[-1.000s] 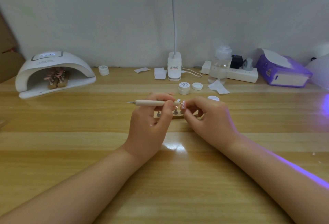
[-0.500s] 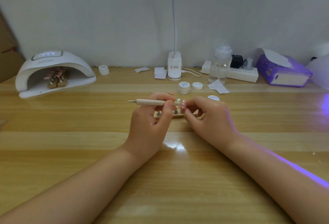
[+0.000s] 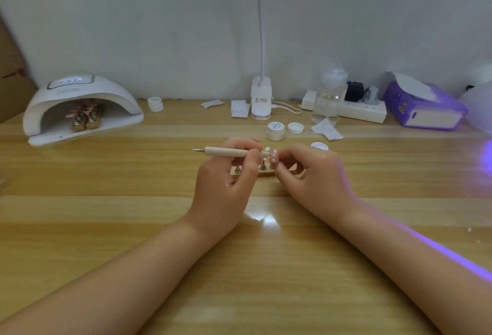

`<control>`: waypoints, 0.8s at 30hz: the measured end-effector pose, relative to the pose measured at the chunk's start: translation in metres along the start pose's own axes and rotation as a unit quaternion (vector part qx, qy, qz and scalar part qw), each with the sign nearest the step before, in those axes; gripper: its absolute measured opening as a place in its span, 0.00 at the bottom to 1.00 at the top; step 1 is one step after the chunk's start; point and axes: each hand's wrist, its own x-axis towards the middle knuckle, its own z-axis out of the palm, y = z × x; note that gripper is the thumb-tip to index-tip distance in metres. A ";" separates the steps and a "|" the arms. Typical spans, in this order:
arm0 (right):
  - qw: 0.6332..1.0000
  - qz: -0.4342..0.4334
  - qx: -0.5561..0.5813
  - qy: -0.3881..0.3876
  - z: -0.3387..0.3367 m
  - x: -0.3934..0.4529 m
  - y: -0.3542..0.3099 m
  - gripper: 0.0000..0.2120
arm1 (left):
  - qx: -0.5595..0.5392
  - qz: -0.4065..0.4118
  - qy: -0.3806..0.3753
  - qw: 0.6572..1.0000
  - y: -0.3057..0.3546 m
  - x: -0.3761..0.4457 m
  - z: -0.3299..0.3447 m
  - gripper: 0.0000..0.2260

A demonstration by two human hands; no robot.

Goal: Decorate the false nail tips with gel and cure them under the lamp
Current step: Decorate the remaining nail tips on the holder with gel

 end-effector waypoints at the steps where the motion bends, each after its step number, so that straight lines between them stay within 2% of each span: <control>1: 1.000 0.000 0.000 -0.001 0.000 0.000 0.000 0.03 | 0.000 -0.001 0.000 1.000 0.000 0.000 0.000 0.08; 13: 1.000 -0.004 -0.002 0.002 -0.001 -0.001 0.001 0.03 | 0.004 0.000 0.004 1.000 -0.001 0.000 -0.001 0.07; 16: 1.000 -0.001 -0.002 0.004 -0.001 -0.001 0.001 0.03 | -0.018 -0.005 0.014 1.000 -0.002 0.000 -0.001 0.04; 24: 1.000 0.004 0.007 0.019 -0.002 0.000 0.000 0.04 | -0.042 0.013 0.018 0.999 -0.004 0.001 -0.001 0.05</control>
